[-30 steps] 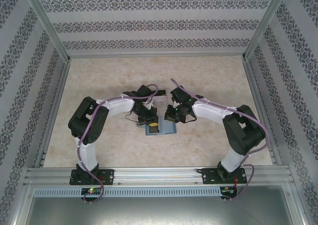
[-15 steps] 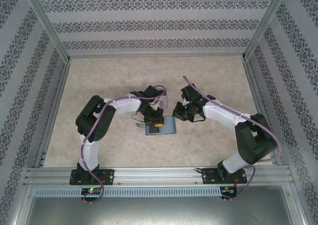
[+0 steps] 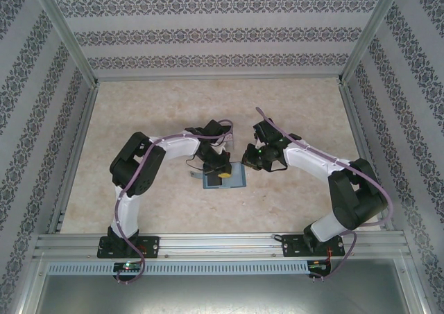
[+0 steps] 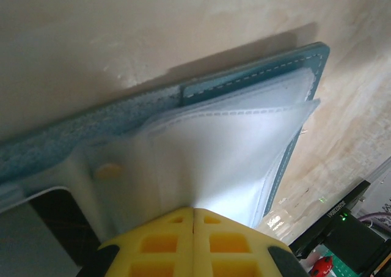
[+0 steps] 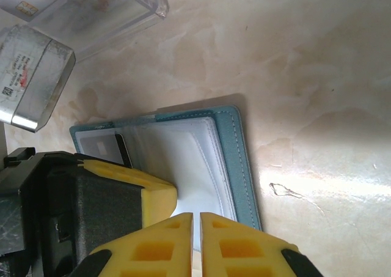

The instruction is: Take the credit cards out of the card holder

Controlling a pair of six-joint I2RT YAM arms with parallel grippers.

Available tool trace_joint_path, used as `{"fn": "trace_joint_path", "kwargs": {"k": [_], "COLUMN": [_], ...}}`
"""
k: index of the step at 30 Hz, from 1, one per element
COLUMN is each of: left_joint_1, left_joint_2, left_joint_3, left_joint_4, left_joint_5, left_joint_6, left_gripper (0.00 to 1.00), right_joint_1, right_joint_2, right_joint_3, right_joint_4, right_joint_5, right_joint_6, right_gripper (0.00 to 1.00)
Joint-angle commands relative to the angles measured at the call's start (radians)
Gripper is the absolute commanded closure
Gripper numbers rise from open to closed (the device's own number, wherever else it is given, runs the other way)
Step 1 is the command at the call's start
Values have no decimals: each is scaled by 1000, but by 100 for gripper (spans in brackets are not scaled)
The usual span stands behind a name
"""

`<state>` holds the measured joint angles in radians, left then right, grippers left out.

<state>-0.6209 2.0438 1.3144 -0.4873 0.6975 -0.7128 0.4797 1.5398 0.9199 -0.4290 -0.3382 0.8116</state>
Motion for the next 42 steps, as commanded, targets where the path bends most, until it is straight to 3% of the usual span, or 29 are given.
{"fn": "trace_joint_path", "kwargs": {"k": [1, 9, 22, 42], "left_joint_1": [-16, -25, -10, 118], "left_joint_2": [51, 84, -50, -184], "left_joint_3": [15, 37, 73, -157], "left_joint_4": [-45, -63, -62, -35], "left_joint_5": [-18, -22, -45, -89], "left_joint_6": [1, 22, 30, 45], "left_gripper": [100, 100, 100, 100], "right_joint_1": [-7, -7, -2, 133], "right_joint_2": [-18, -34, -49, 175], "right_joint_3": [-22, -24, -5, 174], "right_joint_4": [-13, -4, 15, 38], "right_joint_5": [10, 4, -27, -111], "right_joint_6": [-14, -19, -25, -24], "right_gripper": [87, 84, 81, 81]}}
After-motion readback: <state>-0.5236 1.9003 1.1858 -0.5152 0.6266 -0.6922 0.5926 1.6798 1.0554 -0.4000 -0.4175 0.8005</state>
